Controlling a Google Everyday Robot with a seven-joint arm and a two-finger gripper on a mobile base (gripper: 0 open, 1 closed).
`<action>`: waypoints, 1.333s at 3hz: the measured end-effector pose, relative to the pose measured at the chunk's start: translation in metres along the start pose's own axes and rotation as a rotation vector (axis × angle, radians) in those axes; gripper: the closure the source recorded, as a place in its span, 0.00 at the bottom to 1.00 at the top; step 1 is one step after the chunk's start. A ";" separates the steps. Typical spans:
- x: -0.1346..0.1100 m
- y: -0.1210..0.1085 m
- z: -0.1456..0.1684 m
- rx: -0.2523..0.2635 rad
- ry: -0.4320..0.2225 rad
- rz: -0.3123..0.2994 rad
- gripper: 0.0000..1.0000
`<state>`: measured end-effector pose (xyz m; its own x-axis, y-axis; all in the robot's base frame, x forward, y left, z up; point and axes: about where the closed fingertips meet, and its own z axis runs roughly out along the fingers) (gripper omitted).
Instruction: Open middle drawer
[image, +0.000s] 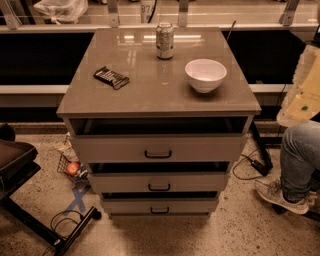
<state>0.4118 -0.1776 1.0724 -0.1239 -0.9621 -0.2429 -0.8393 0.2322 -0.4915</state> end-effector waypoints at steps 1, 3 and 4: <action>0.000 0.000 0.000 0.000 0.000 0.000 0.00; -0.001 0.029 0.056 0.003 -0.146 0.074 0.00; 0.010 0.055 0.116 0.013 -0.269 0.096 0.00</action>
Offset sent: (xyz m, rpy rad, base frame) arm 0.0144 0.0167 -0.0678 0.1502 0.0288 -0.0137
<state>0.4257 -0.1575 0.9457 -0.0564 -0.8633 -0.5015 -0.8232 0.3244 -0.4659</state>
